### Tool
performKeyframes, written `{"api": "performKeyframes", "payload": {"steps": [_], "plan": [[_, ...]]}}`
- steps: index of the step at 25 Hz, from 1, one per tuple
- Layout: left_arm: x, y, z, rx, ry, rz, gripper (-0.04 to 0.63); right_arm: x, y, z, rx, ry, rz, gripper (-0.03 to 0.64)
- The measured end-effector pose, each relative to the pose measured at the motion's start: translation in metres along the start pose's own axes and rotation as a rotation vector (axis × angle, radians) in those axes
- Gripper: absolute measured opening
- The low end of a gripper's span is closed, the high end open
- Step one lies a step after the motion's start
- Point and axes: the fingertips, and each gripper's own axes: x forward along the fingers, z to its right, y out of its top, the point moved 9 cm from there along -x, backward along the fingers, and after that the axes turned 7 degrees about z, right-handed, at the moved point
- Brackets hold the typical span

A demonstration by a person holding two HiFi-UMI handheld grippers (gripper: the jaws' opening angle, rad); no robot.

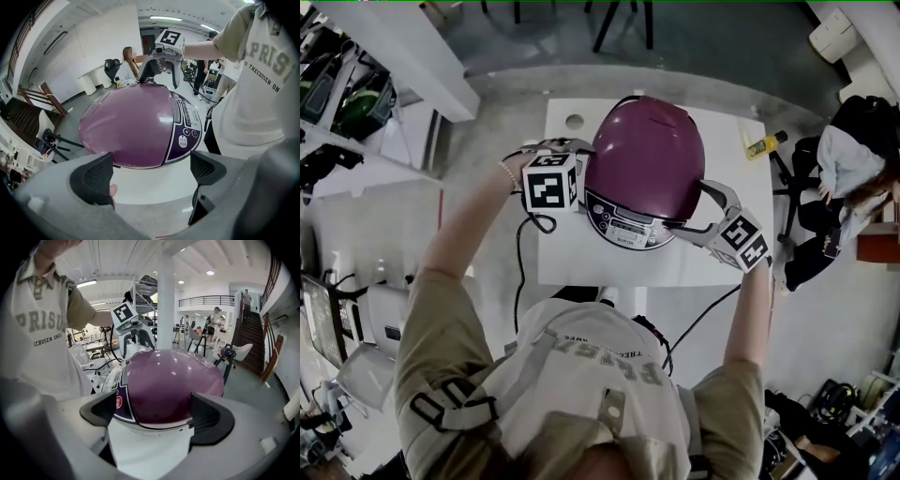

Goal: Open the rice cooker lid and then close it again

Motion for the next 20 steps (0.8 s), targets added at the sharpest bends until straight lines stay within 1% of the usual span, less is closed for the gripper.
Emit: {"api": "performKeyframes", "payload": {"steps": [7,13,17,20], "plan": [[0.0024,-0.0017,-0.002,0.006,-0.033,-0.017,0.525,0.0022,-0.0014,0.001,0.004,0.018,-0.014,0.463],[0.0024,-0.0025,-0.0017,0.006,-0.028,-0.009,0.525,0.002,-0.001,0.0014,0.006,0.024,-0.016,0.463],[0.0038,-0.0018,-0.0016,0.024,-0.028,-0.032,0.525,0.0033,0.0002,0.001,-0.016,0.029,-0.05,0.463],[0.0043,-0.0011,-0.0012,0.042,-0.031,-0.059,0.525,0.0041,0.0029,-0.0008,-0.043,0.044,-0.101,0.465]]}}
